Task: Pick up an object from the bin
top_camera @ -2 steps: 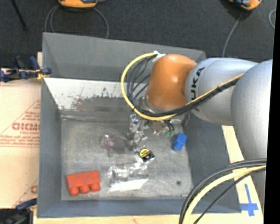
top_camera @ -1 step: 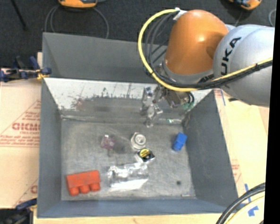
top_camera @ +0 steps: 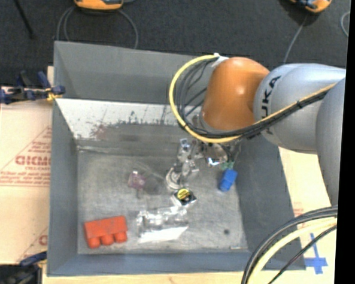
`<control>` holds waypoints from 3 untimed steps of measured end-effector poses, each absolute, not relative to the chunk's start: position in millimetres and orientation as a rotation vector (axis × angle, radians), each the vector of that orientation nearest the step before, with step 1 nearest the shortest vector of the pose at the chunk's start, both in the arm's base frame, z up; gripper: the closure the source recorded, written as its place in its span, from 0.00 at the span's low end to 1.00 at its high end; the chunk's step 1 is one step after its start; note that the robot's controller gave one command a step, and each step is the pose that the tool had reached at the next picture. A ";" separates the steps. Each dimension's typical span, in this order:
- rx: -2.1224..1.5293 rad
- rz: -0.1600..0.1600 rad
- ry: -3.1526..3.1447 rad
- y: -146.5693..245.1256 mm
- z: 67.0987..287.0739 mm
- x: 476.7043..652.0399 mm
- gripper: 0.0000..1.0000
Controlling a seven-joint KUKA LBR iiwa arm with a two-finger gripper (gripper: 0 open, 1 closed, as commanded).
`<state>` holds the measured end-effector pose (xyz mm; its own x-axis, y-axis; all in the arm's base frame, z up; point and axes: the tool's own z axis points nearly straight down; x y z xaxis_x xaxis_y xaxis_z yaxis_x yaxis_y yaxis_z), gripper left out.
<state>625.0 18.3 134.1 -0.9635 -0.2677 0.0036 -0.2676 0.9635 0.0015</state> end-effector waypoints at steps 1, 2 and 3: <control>0.425 0.003 -3.128 36.1 254.2 634.3 1.00; 0.422 0.000 -3.118 35.9 248.5 632.6 0.00; 0.483 -0.003 -3.100 47.7 138.4 613.1 0.00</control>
Offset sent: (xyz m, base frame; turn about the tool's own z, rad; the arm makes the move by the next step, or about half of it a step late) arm 0.0063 0.0186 0.1131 0.0040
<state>613.1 47.7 138.4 -0.9526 -0.3043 0.0033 -0.3043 0.9526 0.0026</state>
